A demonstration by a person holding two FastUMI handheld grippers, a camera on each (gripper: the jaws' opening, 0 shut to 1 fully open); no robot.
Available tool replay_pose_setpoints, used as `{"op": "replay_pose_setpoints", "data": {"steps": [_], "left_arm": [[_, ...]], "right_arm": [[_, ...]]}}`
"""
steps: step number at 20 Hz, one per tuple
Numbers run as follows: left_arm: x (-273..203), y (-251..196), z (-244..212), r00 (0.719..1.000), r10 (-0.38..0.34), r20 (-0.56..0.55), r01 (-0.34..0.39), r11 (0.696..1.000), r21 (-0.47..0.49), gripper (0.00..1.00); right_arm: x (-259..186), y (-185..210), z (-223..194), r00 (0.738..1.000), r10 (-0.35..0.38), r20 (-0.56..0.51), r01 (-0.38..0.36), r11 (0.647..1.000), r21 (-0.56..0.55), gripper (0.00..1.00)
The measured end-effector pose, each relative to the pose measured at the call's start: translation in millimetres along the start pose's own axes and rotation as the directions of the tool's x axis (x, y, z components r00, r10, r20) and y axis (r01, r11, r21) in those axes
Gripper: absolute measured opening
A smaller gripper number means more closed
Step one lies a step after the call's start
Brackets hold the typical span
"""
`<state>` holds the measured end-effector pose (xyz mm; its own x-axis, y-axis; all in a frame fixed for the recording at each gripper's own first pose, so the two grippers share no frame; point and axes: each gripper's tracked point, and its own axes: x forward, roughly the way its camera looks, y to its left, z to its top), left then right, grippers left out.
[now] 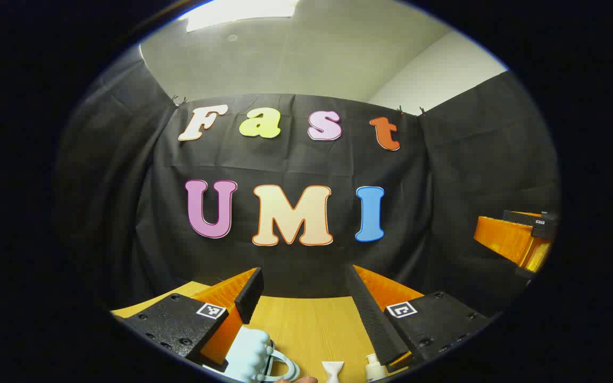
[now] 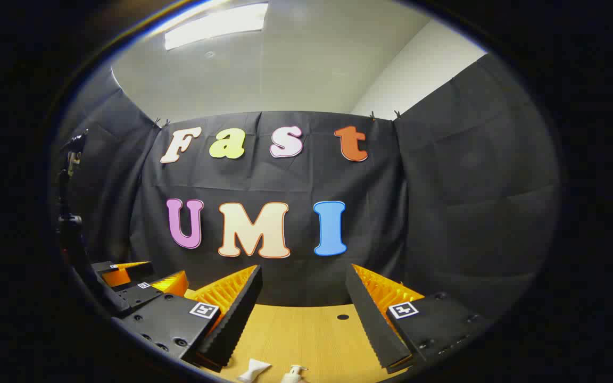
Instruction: First open the suitcase, pack the skin care products into it, and then close the suitcase.
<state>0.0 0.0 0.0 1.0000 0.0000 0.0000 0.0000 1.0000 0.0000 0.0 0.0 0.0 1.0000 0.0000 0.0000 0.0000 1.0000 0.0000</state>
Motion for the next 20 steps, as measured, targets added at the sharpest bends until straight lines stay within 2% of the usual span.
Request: {"op": "replay_pose_setpoints", "data": {"steps": [5, 11, 14, 18, 20], "left_arm": [[-4.5, 2.1, 14.4, 0.999, 0.033, 0.036, -0.034, 0.999, 0.03, 0.93], [-8.4, -4.1, 8.0, 0.998, 0.057, 0.023, -0.058, 0.997, 0.055, 0.94], [-9.5, -13.4, -15.1, 0.998, 0.049, -0.029, -0.048, 0.998, 0.033, 0.93], [-17.9, 4.8, -53.8, 0.982, 0.147, -0.119, -0.138, 0.987, 0.086, 0.94], [-18.2, 5.7, -69.8, 0.976, 0.167, -0.141, -0.149, 0.981, 0.127, 0.94]], "right_arm": [[5.5, -0.5, -2.4, 0.999, 0.035, 0.003, -0.035, 0.999, 0.001, 0.99], [10.5, -3.3, -13.7, 0.997, 0.074, 0.0, -0.074, 0.997, 0.014, 1.0], [16.4, -7.1, -31.5, 0.993, 0.111, -0.028, -0.11, 0.993, 0.037, 1.0], [27.4, -8.2, -56.8, 0.978, 0.194, -0.075, -0.188, 0.979, 0.08, 0.99], [35.9, -12.9, -67.3, 0.973, 0.212, -0.088, -0.204, 0.975, 0.089, 1.0]]}}
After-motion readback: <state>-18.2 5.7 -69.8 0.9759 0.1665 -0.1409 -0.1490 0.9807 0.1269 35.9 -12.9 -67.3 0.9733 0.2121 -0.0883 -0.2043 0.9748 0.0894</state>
